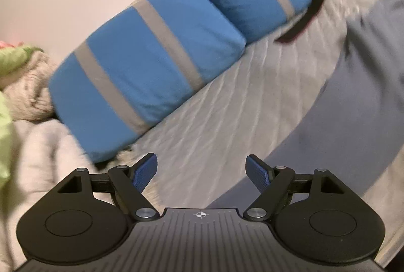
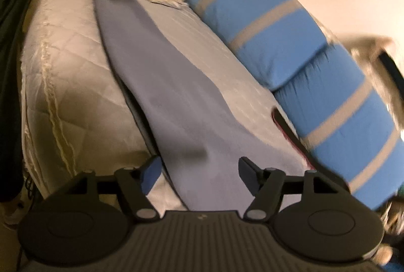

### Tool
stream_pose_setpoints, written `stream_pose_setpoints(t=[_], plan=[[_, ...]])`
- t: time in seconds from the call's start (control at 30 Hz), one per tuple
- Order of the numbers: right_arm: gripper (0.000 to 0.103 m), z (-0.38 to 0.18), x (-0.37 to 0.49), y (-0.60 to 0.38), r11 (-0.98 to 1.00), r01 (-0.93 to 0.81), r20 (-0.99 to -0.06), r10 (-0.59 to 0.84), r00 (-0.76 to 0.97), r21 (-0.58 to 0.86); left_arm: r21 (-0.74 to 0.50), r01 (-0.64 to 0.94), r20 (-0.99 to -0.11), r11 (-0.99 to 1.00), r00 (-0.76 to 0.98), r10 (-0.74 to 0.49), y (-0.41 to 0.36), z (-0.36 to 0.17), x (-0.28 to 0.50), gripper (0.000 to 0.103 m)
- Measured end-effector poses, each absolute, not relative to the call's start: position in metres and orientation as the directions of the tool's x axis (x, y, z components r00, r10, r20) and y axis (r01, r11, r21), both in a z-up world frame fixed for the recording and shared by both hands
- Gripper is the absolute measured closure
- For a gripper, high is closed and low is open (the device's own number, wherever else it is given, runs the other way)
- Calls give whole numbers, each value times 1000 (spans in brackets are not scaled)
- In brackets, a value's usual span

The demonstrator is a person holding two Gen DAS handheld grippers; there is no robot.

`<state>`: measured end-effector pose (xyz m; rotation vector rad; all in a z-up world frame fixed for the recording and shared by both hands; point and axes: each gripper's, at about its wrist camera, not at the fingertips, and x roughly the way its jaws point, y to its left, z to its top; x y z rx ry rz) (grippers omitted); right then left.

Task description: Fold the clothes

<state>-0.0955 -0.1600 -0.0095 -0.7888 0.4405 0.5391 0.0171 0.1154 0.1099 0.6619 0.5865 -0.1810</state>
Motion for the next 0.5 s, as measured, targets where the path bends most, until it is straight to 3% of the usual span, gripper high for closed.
stream_pose_setpoints(t=[0.2, 0.4, 0.5], plan=[[15, -7, -83, -190, 728, -541, -554, 265, 789, -422, 357, 448, -616, 820, 773, -154, 67, 106, 53, 27], [6, -4, -63, -218, 864, -478, -530, 334, 779, -159, 209, 600, -662, 772, 668, -340, 5, 77, 86, 29], [5, -8, -54, -226, 889, -453, -531, 353, 771, -67, 161, 652, -697, 741, 607, -382, -23, 57, 102, 44]])
